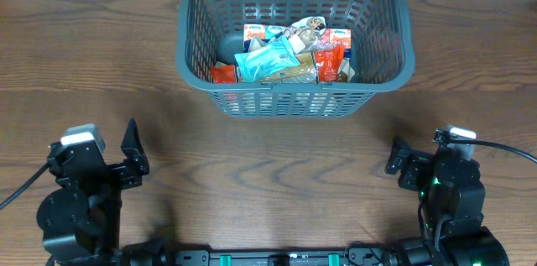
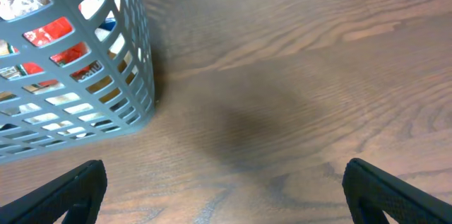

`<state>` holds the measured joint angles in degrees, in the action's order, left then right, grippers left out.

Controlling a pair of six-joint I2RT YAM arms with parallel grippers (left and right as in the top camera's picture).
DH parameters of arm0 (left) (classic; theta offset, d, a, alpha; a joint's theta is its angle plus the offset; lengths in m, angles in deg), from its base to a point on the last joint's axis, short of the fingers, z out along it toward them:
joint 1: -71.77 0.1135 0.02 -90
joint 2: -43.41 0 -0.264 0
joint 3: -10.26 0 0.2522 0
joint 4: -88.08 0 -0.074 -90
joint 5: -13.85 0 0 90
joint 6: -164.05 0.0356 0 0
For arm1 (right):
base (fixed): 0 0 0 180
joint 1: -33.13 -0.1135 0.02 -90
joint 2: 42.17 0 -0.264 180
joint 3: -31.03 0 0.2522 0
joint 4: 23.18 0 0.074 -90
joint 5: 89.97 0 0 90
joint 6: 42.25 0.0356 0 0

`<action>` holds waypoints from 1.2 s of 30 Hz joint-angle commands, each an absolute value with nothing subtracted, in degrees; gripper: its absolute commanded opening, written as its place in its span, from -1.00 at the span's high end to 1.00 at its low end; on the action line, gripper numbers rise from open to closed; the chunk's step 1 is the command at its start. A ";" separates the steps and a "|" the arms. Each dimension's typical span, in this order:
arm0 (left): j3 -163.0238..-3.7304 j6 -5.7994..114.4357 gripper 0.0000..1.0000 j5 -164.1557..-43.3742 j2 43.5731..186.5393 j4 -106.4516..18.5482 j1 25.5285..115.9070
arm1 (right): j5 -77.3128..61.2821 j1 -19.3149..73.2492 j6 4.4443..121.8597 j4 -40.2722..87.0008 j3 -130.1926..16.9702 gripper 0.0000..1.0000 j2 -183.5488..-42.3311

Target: Pack container

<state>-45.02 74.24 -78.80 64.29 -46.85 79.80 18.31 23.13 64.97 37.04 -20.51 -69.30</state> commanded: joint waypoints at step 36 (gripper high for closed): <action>-44.84 74.18 -0.62 -79.18 64.25 -22.89 79.30 | 19.93 22.65 66.17 38.37 -20.01 -0.98 -69.06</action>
<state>-44.97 74.24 -78.80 64.29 -22.98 79.47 19.14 23.13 65.23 38.35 -20.49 -69.30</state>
